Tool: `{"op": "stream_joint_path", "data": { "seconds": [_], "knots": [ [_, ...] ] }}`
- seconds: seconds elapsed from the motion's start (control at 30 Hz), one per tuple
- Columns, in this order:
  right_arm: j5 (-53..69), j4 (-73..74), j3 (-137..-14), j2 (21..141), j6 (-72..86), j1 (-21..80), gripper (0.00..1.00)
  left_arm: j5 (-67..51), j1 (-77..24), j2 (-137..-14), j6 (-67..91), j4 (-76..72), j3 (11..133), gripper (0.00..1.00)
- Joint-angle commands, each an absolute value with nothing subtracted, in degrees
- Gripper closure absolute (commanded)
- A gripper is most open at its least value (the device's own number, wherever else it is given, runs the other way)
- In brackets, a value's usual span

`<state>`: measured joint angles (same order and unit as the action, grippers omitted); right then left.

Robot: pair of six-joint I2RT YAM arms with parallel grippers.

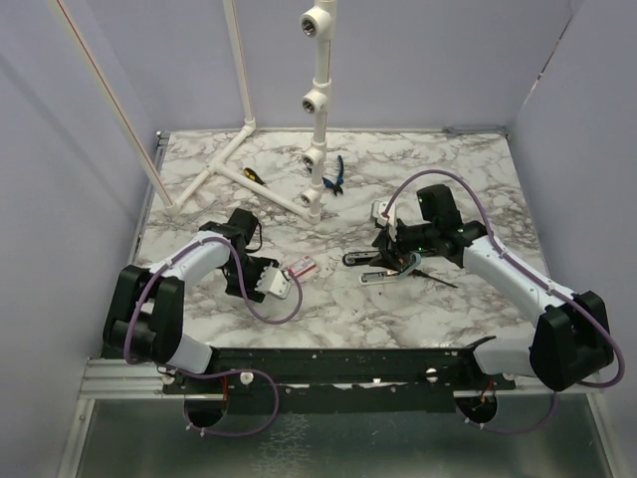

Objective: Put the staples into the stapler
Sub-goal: Pick up the staple from the center of the board.

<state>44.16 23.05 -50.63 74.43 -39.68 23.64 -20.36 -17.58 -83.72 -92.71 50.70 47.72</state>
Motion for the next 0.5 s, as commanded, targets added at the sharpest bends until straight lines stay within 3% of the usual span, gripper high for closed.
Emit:
{"op": "stream_joint_path", "data": {
  "seconds": [0.0, 0.23, 0.47],
  "knots": [
    [44.19, 24.53, -50.59, 75.46, -40.56, 23.99, 0.46, -24.3, -17.4, -85.09, -97.9, 53.38, 49.04, 0.41],
    [44.21, 24.56, -50.62, 75.28, -40.45, 23.99, 0.46, -23.86, -17.83, -86.39, -100.2, 53.52, 49.13, 0.51],
    [44.6, 24.81, -50.8, 75.74, -40.34, 24.01, 0.46, -23.75, -18.43, -86.67, -101.51, 53.51, 49.05, 0.54]
  ]
}}
